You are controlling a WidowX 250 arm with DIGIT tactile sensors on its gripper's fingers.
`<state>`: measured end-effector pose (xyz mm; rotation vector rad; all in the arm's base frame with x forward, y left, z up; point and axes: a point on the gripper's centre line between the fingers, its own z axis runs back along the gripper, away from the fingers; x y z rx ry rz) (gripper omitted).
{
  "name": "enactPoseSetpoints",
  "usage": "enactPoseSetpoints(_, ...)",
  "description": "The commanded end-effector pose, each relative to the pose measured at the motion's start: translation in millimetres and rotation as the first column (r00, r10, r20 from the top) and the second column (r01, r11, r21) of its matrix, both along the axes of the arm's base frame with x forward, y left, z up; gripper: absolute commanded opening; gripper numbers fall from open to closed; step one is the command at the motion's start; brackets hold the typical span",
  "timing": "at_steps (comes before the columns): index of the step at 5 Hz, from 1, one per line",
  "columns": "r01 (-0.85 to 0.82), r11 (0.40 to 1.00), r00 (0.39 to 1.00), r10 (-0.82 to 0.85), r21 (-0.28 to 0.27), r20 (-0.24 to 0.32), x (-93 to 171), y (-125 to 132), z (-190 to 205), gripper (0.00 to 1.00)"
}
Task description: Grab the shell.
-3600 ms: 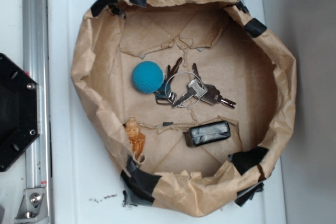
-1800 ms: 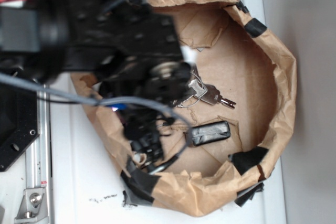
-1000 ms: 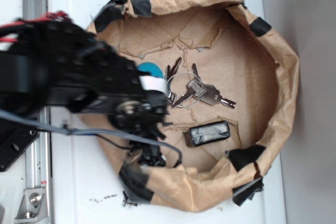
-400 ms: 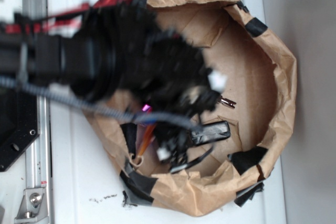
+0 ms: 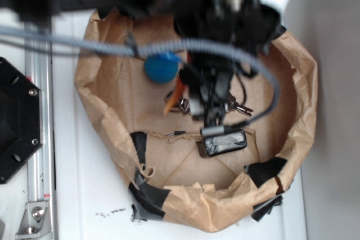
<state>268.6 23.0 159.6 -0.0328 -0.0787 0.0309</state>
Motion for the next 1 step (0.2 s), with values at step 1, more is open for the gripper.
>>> enactPoseSetpoints(1,-0.018,1.000,0.994,0.016,0.019,0.104,-24.0,-7.1,31.4,0.00)
